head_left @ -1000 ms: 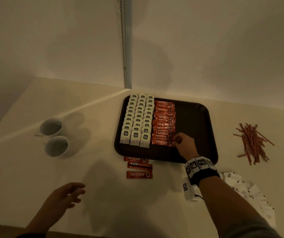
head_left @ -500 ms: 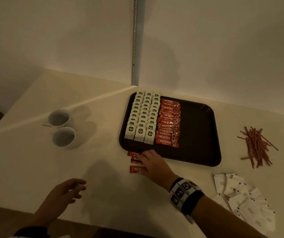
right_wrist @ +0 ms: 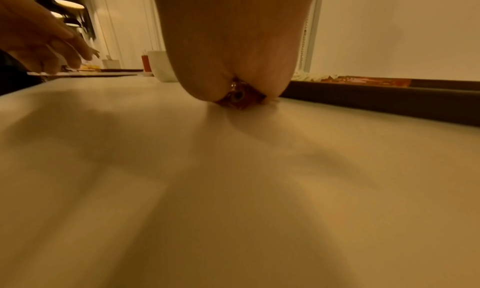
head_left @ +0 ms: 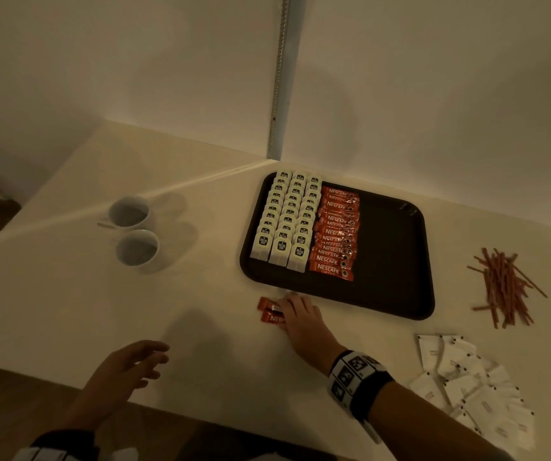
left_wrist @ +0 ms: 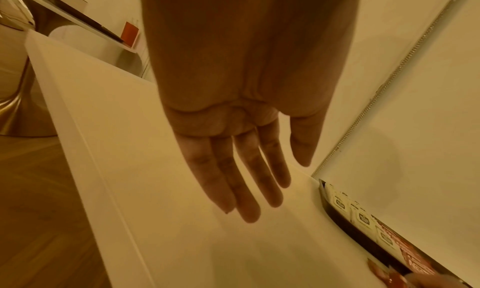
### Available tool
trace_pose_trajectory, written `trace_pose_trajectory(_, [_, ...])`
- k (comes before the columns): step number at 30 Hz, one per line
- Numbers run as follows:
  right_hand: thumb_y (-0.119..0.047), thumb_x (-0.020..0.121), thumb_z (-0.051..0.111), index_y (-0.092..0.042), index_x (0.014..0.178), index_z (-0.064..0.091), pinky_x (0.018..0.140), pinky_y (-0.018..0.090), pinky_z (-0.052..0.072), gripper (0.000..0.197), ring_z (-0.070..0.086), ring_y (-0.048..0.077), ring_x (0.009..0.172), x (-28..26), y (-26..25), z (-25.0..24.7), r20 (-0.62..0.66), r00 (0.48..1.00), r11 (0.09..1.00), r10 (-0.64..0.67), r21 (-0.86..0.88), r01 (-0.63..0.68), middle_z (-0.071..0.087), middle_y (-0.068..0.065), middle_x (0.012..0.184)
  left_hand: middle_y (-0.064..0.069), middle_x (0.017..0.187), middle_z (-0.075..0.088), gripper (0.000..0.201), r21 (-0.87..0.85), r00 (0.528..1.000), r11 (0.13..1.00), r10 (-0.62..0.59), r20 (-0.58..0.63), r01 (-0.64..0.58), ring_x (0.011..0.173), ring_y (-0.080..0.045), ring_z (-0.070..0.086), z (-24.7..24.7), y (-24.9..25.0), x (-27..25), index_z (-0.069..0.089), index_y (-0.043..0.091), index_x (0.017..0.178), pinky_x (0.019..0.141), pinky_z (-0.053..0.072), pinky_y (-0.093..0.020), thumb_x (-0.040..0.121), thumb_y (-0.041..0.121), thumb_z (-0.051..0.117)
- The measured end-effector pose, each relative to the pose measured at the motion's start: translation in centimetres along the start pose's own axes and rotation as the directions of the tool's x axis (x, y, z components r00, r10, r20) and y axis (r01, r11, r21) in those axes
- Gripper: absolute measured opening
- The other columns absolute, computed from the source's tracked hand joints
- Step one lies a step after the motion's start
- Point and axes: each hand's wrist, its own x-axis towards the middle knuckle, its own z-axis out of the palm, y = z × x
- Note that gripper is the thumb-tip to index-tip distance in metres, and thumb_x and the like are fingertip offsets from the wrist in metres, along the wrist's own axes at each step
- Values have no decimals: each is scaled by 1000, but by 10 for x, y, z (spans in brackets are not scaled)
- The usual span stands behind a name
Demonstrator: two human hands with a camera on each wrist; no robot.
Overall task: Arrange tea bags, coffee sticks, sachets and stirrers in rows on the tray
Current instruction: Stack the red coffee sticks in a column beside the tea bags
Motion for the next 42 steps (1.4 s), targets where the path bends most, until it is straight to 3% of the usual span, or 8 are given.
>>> trace_pose_trajectory(8, [-28, 100, 39, -9, 142, 29, 113, 40, 25, 47, 29, 28, 136, 10, -8, -15, 164, 983, 996, 85, -18, -84, 29, 14, 148, 0, 95, 71, 13, 138, 982, 980, 126, 139, -145, 82, -20, 68, 26, 37, 11, 67, 23, 98, 73, 50, -30, 95, 17, 56])
trace_pose_trajectory(11, [-29, 101, 34, -12, 130, 38, 97, 36, 46, 34, 54, 18, 102, 17, -20, -45, 146, 981, 943, 127, 290, -165, 53, 9, 120, 0, 101, 69, 13, 168, 955, 954, 211, 210, -248, 86, -17, 66, 46, 71, 20, 64, 26, 102, 73, 49, -25, 96, 20, 55])
trace_pose_trajectory(14, [-30, 102, 29, -13, 124, 37, 68, 28, 50, 29, 53, 12, 72, 28, -33, -85, 48, 991, 785, 122, 607, -126, 54, 0, 84, 2, 113, 61, 20, 86, 924, 937, 313, 221, -338, 98, -16, 62, 69, 114, 30, 55, 25, 116, 76, 48, -21, 96, 24, 53])
trace_pose_trajectory(18, [-24, 101, 35, -8, 120, 42, 65, 28, 51, 25, 58, 19, 73, 35, -44, -137, -85, 996, 700, -1, 712, 61, 59, 11, 88, 10, 120, 60, 32, -309, 864, 891, 420, 277, -333, 115, -10, 57, 99, 174, 37, 46, 34, 126, 88, 48, -25, 95, 35, 49])
trace_pose_trajectory(22, [-20, 98, 46, -8, 117, 50, 70, 18, 49, 23, 57, 13, 84, 39, -42, -160, -231, 973, 720, -12, 673, 169, 58, 7, 102, -10, 126, 61, 32, -670, 881, 728, 404, 245, -147, 117, -22, 59, 119, 209, 47, 54, 14, 126, 79, 53, -30, 101, 27, 40])
trace_pose_trajectory(28, [-21, 79, 73, -19, 102, 55, 75, 18, 51, 29, 55, 12, 96, 32, -23, -170, -418, 869, 684, 264, 717, 138, 53, 1, 107, -7, 108, 69, 27, -844, 898, 526, 414, 147, -105, 100, -18, 67, 130, 231, 52, 58, 8, 116, 78, 56, -29, 100, 24, 43])
trace_pose_trajectory(35, [-9, 85, 66, -17, 96, 63, 63, 13, 53, 14, 63, 6, 77, 26, -8, -182, -438, 827, 609, 354, 778, 152, 63, -8, 91, -11, 109, 66, 37, -761, 892, 620, 434, 129, -191, 103, -22, 65, 145, 239, 57, 51, 3, 125, 83, 56, -32, 97, 28, 46])
trace_pose_trajectory(42, [-12, 90, 59, -24, 107, 63, 71, 24, 57, 21, 68, 13, 87, 23, 11, -203, -423, 807, 519, 412, 837, 174, 66, 0, 106, 9, 55, 52, 7, -644, 869, 710, 475, 140, -284, 45, -3, 40, 140, 245, 62, 54, 16, 86, 48, 39, -20, 89, 13, 60])
